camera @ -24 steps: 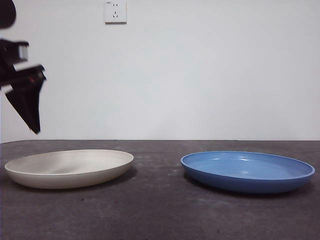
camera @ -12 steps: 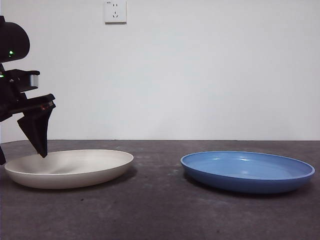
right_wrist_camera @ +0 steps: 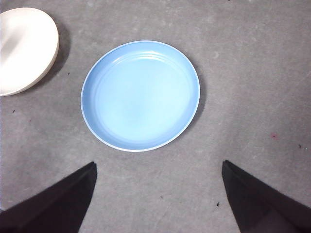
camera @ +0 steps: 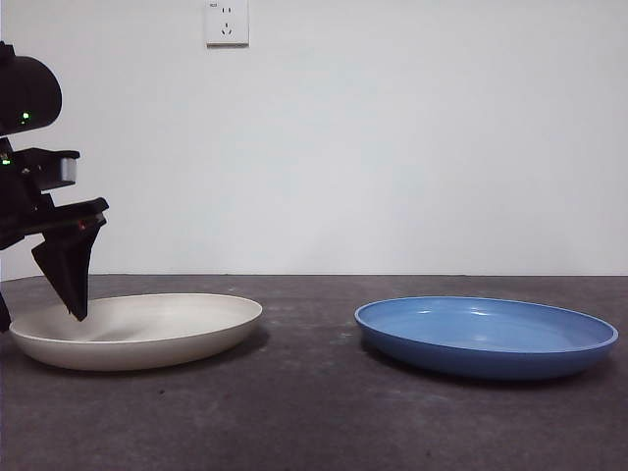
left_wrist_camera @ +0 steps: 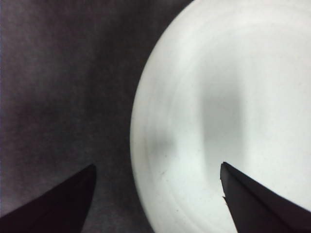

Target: Pick up the white plate, put it on the blue plate, put it on desk

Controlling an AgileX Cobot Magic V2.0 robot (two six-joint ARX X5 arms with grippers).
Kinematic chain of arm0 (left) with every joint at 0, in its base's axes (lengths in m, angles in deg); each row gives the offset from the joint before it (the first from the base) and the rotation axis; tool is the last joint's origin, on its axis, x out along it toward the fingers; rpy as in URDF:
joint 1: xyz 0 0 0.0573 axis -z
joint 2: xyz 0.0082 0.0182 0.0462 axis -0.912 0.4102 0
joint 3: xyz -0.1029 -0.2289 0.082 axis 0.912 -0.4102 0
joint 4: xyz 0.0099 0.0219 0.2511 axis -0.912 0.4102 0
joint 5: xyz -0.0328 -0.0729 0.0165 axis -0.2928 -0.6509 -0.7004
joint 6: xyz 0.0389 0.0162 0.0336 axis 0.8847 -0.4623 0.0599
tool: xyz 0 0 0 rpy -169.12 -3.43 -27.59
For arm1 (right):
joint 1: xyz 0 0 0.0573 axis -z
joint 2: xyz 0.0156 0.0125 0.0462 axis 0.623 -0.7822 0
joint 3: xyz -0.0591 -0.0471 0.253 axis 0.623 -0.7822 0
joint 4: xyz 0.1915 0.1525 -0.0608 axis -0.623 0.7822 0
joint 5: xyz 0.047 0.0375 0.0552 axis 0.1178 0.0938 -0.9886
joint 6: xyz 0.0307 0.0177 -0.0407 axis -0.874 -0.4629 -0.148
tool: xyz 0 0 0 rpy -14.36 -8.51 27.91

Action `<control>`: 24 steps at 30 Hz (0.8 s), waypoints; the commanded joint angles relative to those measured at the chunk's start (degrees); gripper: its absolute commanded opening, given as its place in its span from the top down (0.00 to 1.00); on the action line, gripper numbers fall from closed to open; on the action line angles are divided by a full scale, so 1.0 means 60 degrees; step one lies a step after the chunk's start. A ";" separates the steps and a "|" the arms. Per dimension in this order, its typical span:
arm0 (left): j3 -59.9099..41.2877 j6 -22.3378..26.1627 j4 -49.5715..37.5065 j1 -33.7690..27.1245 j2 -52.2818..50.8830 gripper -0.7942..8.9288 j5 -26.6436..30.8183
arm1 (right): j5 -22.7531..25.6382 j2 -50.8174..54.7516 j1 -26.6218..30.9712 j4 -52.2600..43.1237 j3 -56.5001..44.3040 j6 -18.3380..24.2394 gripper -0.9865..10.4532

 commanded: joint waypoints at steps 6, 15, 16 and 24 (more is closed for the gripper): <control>0.0215 -0.0237 -0.0015 0.0000 0.0280 0.69 0.0015 | -0.0029 -0.0040 -0.0036 -0.0102 0.0168 -0.0098 0.55; 0.0215 -0.0259 -0.0007 0.0000 0.0280 0.88 0.0015 | 0.0007 -0.0040 -0.0036 -0.0106 0.0168 -0.0095 0.55; 0.0215 -0.0273 -0.0004 0.0000 0.0280 0.90 0.0015 | 0.0007 -0.0040 -0.0036 -0.0106 0.0168 -0.0098 0.55; 0.0215 -0.0368 -0.0007 0.0000 0.0277 0.90 0.0011 | 0.0007 -0.0040 -0.0036 -0.0106 0.0168 -0.0098 0.55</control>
